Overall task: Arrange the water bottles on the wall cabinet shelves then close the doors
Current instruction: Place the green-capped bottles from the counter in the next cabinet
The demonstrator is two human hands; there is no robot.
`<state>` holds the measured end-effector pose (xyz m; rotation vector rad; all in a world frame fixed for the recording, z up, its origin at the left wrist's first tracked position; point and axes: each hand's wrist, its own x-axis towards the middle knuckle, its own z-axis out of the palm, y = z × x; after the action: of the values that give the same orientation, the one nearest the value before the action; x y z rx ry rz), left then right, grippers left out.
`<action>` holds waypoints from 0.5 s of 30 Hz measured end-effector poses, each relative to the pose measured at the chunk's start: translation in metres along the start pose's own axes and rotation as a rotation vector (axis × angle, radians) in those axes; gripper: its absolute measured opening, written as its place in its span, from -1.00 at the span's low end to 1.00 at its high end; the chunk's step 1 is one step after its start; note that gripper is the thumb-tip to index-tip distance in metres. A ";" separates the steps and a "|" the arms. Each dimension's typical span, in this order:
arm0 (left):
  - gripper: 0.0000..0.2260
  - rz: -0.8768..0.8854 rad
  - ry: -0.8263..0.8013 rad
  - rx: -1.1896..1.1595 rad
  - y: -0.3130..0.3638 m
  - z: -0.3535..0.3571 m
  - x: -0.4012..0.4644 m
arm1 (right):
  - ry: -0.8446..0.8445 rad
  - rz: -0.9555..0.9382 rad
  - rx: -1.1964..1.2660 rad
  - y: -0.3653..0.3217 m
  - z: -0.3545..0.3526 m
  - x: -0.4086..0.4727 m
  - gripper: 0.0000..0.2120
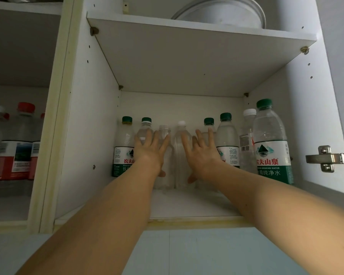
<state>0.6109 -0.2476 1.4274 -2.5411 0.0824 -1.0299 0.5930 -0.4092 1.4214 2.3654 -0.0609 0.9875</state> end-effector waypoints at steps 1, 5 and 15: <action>0.12 0.003 0.017 0.002 0.000 0.001 -0.001 | -0.008 0.000 0.005 -0.001 0.000 -0.001 0.33; 0.10 0.033 0.103 -0.057 -0.001 0.003 -0.006 | 0.010 -0.018 0.081 0.001 -0.007 -0.009 0.26; -0.36 0.099 0.365 -0.529 0.007 -0.021 -0.015 | 0.312 0.000 0.401 0.052 -0.047 -0.079 -0.49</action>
<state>0.5867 -0.2579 1.4288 -2.7155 0.6538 -1.5886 0.4926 -0.4419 1.4201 2.5232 0.2802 1.4701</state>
